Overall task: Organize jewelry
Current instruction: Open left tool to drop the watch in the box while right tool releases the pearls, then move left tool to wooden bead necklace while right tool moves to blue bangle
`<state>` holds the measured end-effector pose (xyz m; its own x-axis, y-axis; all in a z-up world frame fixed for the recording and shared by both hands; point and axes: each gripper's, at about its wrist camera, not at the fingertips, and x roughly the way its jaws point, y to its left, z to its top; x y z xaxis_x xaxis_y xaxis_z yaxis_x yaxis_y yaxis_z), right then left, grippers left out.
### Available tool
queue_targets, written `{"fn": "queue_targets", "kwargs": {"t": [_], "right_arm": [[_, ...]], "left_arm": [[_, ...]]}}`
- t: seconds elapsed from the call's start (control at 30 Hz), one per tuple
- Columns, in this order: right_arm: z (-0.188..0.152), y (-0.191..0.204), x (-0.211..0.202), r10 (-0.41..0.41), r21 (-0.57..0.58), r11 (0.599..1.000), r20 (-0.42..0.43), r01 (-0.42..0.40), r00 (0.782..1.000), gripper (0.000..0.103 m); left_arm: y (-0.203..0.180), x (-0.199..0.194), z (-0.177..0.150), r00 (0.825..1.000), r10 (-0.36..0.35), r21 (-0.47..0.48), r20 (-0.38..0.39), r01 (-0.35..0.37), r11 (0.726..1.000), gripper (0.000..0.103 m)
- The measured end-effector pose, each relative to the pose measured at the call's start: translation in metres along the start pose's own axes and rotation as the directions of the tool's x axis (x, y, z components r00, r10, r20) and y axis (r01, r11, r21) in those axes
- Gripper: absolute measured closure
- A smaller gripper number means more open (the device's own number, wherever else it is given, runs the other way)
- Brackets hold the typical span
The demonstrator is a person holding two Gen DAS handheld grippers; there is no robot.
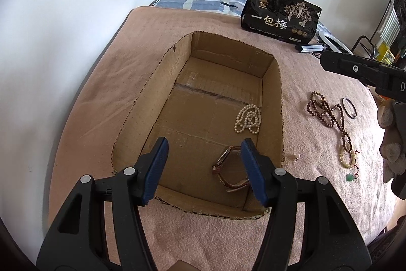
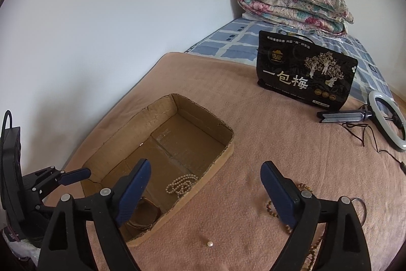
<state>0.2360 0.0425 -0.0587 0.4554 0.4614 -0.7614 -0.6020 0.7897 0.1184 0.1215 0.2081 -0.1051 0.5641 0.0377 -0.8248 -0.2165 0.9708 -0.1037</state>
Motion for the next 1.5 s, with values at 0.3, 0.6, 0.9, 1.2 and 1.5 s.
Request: {"fn": "queue_targets", "kwargs": {"t": [0.3, 0.6, 0.9, 1.2, 1.5], "right_arm": [[-0.017, -0.052, -0.032, -0.064, 0.050, 0.997, 0.015, 0.063, 0.998, 0.008], [-0.044, -0.117, -0.064, -0.142, 0.137, 0.981, 0.014, 0.139, 0.990, 0.007], [-0.074, -0.170, -0.082, -0.194, 0.205, 0.960, -0.016, 0.193, 0.981, 0.007], [-0.102, -0.219, -0.086, -0.223, 0.275, 0.933, -0.058, 0.231, 0.973, 0.007], [-0.117, -0.262, -0.071, -0.242, 0.349, 0.900, -0.098, 0.261, 0.965, 0.007]], "left_arm": [[-0.037, -0.011, 0.009, 0.999, -0.044, 0.067, 0.014, 0.043, 0.997, 0.026], [-0.090, -0.011, 0.018, 0.994, -0.111, 0.151, 0.011, 0.108, 0.983, 0.026], [-0.139, 0.000, 0.028, 0.985, -0.170, 0.193, -0.014, 0.170, 0.966, 0.026], [-0.184, 0.031, 0.033, 0.971, -0.225, 0.192, -0.075, 0.236, 0.953, 0.026], [-0.202, 0.072, 0.038, 0.950, -0.273, 0.089, -0.151, 0.288, 0.953, 0.026]]}}
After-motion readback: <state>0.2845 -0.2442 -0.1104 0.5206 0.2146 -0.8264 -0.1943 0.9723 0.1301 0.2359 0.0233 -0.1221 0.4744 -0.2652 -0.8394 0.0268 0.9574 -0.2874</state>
